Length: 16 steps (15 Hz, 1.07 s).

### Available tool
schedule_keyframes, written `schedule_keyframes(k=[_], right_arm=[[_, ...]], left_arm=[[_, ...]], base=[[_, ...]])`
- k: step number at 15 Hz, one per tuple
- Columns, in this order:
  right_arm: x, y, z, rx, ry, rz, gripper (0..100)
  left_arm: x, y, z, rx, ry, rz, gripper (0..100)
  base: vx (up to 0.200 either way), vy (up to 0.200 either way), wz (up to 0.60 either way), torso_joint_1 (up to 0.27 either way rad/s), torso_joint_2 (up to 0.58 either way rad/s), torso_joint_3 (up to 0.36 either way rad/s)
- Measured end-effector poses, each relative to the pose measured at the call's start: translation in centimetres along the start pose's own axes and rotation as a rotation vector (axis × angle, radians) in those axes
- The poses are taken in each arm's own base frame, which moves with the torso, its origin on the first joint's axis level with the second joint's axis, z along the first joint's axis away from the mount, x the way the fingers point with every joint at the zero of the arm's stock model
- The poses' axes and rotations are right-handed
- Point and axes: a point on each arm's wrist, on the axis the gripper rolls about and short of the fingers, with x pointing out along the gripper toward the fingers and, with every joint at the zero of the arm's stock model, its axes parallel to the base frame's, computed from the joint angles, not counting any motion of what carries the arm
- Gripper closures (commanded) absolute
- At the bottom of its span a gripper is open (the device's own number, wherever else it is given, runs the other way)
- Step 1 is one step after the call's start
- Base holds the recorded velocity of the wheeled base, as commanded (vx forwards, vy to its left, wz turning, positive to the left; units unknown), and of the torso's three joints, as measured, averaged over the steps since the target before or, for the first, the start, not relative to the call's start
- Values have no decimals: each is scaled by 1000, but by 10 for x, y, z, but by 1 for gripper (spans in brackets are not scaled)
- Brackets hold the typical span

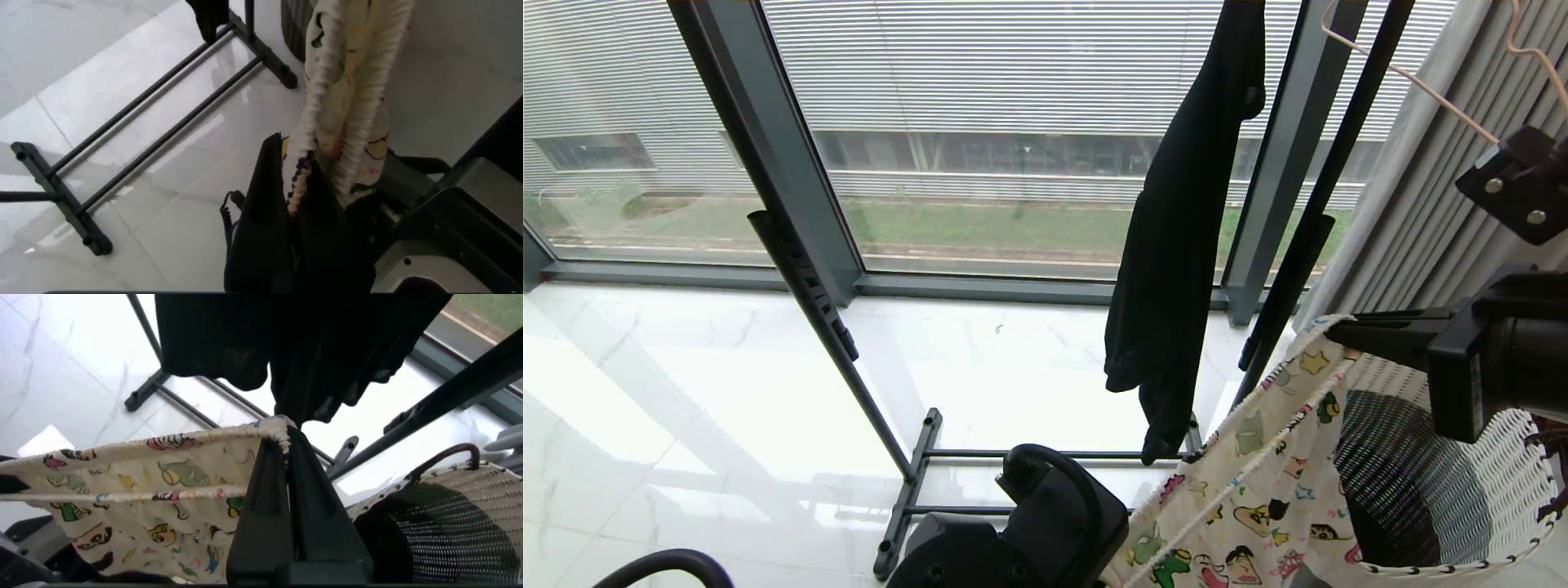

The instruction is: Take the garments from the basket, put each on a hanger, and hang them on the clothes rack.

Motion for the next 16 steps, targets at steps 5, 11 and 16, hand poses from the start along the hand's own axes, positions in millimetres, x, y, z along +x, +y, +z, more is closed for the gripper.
schedule_keyframes(k=[5,11,16], right_arm=[[3,-1,-5,-5,49,-9,100],[-11,10,-18,-55,142,63,0],[-32,1,-37,-77,238,23,0]], left_arm=[[9,17,5,-33,-2,120,100],[21,117,61,-80,-186,450,100],[28,128,52,29,-207,511,100]], base=[[0,0,0,0,0,0],[0,0,0,0,0,0],[0,0,0,0,0,0]])
